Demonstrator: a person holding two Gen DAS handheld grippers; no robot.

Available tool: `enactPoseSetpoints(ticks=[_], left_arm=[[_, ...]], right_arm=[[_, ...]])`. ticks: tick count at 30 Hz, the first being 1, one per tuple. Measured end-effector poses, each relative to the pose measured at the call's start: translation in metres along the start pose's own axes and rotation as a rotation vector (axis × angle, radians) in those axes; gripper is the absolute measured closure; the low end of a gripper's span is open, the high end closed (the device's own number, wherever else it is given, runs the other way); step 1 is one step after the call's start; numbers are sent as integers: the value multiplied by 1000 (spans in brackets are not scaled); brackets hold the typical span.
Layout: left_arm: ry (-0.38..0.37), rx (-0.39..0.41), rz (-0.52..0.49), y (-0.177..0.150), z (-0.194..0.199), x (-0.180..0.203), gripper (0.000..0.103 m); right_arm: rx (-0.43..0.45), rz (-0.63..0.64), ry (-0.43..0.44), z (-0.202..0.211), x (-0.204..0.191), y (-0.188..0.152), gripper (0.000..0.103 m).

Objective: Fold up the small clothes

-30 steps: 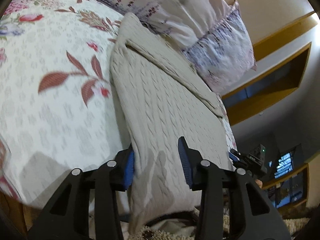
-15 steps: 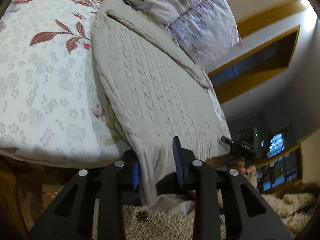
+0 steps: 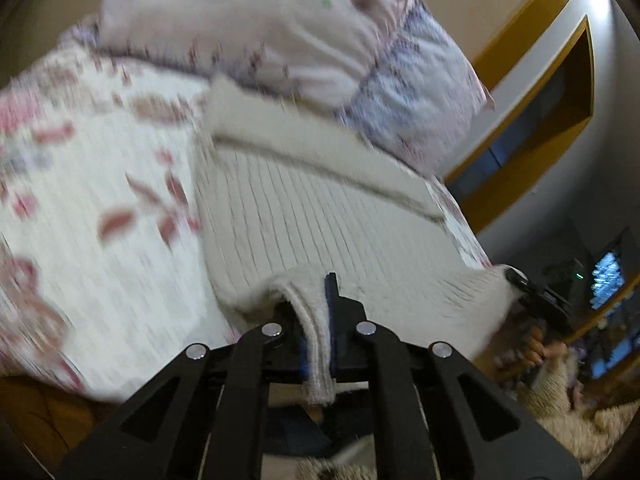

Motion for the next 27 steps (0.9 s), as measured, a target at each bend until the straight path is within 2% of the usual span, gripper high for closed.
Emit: enactPoseSetpoints(ticks=[4,7,10,16,23,27], left_arm=[[78,83,-16,32,2,0,97],[96,115,-5,57,-3,1,97],[126,140,-7,81,-10,3,97],[192,186,-74,127,-25,12,97],[220,206,-97,186,-60,8,97],[227,177,-50,205,-97,-11,97]], right_arm=[[113,64,-64,7,-6,21,95],[161,104,-96,4,-12,36,95],[215,185,-171,-3,-25,51,95],[268,277,-260,-25,-39,83,95],[286,211,-274,-69,-27,133,95],[225,129,-283,-114,-1,148,95]])
Point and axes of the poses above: each gripper's, at about its wrist camera, not at the fingertips, and z roughly against the way its jaws point, x to its right, y to its top, the point moved 4 cm from there along -z, roughly the way its jaws point, and after that the axes turned 4 degrees about -y, right-handed, at the moved point
